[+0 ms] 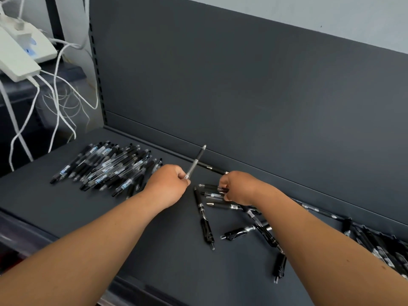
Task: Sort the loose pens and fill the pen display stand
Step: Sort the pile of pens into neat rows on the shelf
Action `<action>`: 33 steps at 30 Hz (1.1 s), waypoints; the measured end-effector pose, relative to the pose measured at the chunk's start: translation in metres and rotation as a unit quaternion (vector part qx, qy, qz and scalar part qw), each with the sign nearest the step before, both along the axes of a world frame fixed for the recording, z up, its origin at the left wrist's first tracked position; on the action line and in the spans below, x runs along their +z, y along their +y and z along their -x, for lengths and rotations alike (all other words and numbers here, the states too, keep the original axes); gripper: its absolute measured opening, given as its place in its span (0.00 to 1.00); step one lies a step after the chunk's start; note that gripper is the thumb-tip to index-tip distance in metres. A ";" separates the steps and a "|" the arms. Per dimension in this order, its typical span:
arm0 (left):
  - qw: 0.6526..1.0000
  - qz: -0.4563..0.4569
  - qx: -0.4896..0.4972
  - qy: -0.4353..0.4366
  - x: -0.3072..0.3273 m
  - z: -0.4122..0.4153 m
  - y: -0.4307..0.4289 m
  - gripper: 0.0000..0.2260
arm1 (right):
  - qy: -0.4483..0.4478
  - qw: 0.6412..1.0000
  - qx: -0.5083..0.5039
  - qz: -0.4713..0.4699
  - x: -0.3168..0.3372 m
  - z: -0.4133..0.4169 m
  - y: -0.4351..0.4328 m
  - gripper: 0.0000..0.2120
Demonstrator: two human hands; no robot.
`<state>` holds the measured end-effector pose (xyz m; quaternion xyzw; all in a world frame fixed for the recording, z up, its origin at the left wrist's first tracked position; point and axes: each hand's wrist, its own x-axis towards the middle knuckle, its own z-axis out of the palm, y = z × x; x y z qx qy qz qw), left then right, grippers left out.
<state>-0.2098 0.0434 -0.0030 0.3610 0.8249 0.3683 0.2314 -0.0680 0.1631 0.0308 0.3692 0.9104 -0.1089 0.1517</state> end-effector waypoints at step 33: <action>0.998 -0.041 0.028 -0.039 0.018 0.044 -0.038 0.05 | 0.076 0.993 -0.010 0.092 0.013 0.025 -0.026 0.11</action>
